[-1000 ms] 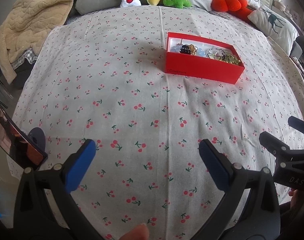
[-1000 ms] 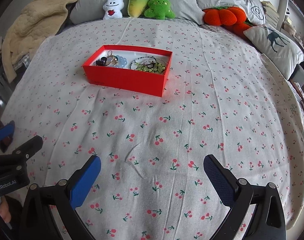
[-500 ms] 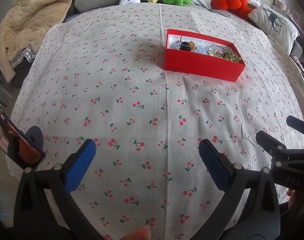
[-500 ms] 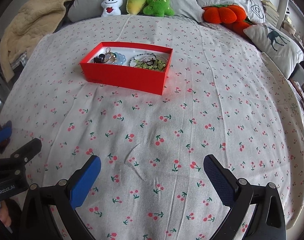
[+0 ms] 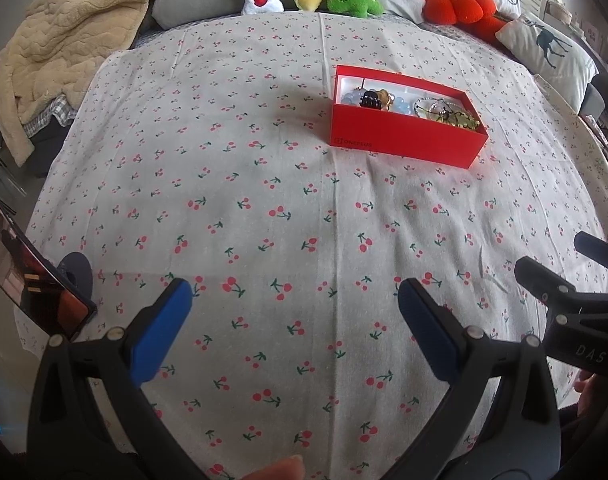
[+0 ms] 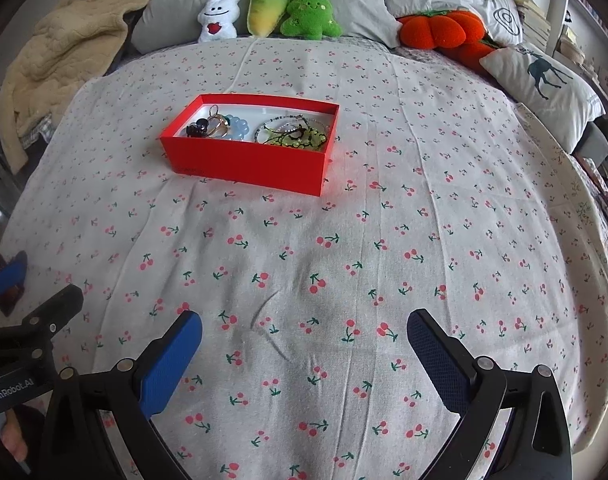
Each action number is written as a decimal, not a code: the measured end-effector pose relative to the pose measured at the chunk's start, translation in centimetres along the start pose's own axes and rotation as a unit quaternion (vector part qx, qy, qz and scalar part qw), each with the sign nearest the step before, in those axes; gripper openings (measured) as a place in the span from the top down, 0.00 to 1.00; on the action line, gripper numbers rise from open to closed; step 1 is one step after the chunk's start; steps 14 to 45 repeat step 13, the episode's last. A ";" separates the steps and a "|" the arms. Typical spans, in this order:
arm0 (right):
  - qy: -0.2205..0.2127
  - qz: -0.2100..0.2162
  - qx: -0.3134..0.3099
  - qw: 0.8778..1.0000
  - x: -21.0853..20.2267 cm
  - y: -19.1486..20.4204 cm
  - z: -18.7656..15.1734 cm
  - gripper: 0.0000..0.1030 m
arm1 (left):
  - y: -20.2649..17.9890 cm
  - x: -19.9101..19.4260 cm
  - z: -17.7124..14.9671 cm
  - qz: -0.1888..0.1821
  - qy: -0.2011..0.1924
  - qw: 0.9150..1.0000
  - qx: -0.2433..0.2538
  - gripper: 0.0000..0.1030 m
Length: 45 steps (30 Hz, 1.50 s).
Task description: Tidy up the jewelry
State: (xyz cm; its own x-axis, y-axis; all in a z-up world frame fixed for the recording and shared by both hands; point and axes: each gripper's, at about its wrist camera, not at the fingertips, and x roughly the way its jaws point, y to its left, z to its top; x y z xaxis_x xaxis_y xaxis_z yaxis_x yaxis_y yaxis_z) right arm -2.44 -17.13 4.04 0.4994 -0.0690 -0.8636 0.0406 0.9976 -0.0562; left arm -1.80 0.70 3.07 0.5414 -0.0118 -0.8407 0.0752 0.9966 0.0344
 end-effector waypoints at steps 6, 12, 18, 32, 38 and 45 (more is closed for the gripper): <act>-0.002 -0.002 0.001 1.000 0.0 0.1 0.0 0.00 | 0.0 0.1 0.0 0.000 0.001 1.000 0.000 0.01; 0.003 -0.004 0.002 1.000 0.7 0.4 0.1 0.00 | 0.5 1.0 0.2 0.002 0.011 1.000 -0.013 0.01; 0.004 -0.004 0.001 1.000 0.9 0.5 0.1 0.00 | 0.5 1.3 0.2 0.000 0.012 1.000 -0.013 0.01; 0.004 -0.004 0.001 1.000 0.9 0.5 0.1 0.00 | 0.5 1.3 0.2 0.000 0.012 1.000 -0.013 0.01; 0.004 -0.004 0.001 1.000 0.9 0.5 0.1 0.00 | 0.5 1.3 0.2 0.000 0.012 1.000 -0.013 0.01; 0.004 -0.004 0.001 1.000 0.9 0.5 0.1 0.00 | 0.5 1.3 0.2 0.000 0.012 1.000 -0.013 0.01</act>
